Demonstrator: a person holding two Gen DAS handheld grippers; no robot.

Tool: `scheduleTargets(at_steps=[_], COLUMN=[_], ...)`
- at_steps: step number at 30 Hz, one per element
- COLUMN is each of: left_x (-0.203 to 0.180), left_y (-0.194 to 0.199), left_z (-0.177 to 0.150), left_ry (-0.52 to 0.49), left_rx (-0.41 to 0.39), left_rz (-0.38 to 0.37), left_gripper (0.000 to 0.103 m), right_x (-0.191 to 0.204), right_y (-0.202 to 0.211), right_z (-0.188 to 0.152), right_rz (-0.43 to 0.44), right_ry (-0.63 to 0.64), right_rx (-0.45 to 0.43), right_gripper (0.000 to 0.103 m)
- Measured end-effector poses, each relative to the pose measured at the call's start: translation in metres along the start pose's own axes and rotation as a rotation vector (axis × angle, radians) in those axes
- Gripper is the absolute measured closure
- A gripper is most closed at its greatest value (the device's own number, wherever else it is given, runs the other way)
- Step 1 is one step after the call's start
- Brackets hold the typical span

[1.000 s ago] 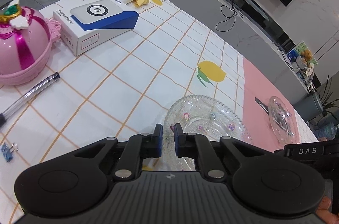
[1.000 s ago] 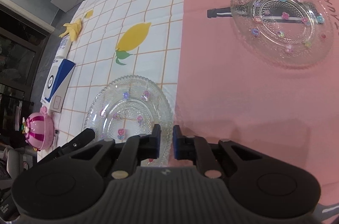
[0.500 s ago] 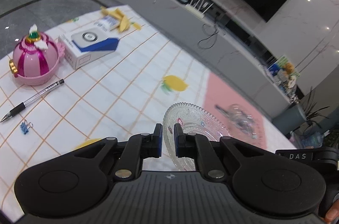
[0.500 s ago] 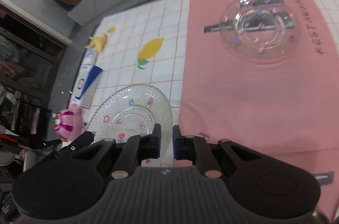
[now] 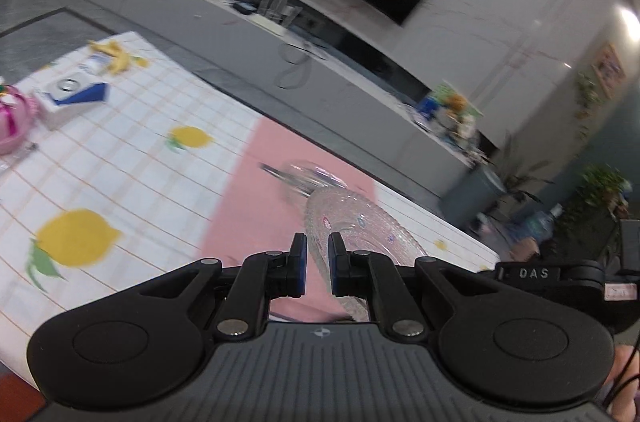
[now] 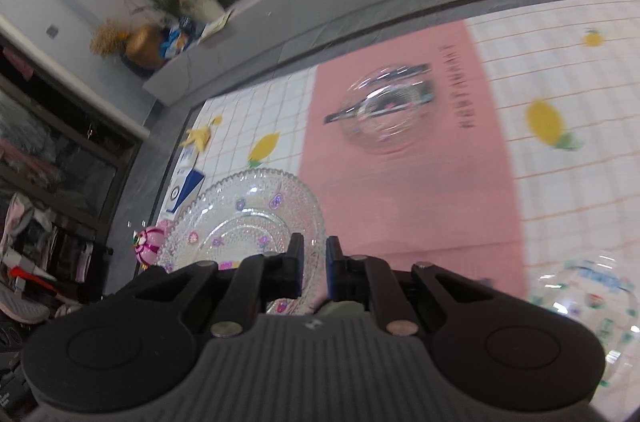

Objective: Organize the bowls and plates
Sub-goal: 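Carry the glass plate over the Fruity plate and lower it on top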

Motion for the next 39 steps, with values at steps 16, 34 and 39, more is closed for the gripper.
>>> scheduleTargets(at_steps=[16,34,39], left_x=[-0.092,-0.118,-0.118], left_y=[-0.062,-0.125,-0.138], left_z=[-0.078,-0.141,-0.149], left_ry=[-0.078,-0.147,-0.161], left_rx=[0.141,0.215,0.23], left_rz=[-0.078,0.052,0.076], left_gripper=[0.091,0.091,0.09], right_x=[-0.129,-0.218,-0.23], right_y=[0.093,0.064,0.055], right_z=[-0.049,-0.067,-0.071], right_rz=[-0.104,-0.172,-0.203], right_ry=[-0.103,-0.174,-0.155], right_rx=[-0.109,-0.042,-0.03], right_gripper=[0.094,0.094,0.094])
Point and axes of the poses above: each gripper's, at about its wrist camera, not at the fingertips, and y roughly against the way its jaws point, x to its left, z to its top, the point moved 3 cm from there along -y, roughly the way its jaws point, and after that the axes turned 11 degrees about x, right-handed, at the moved point
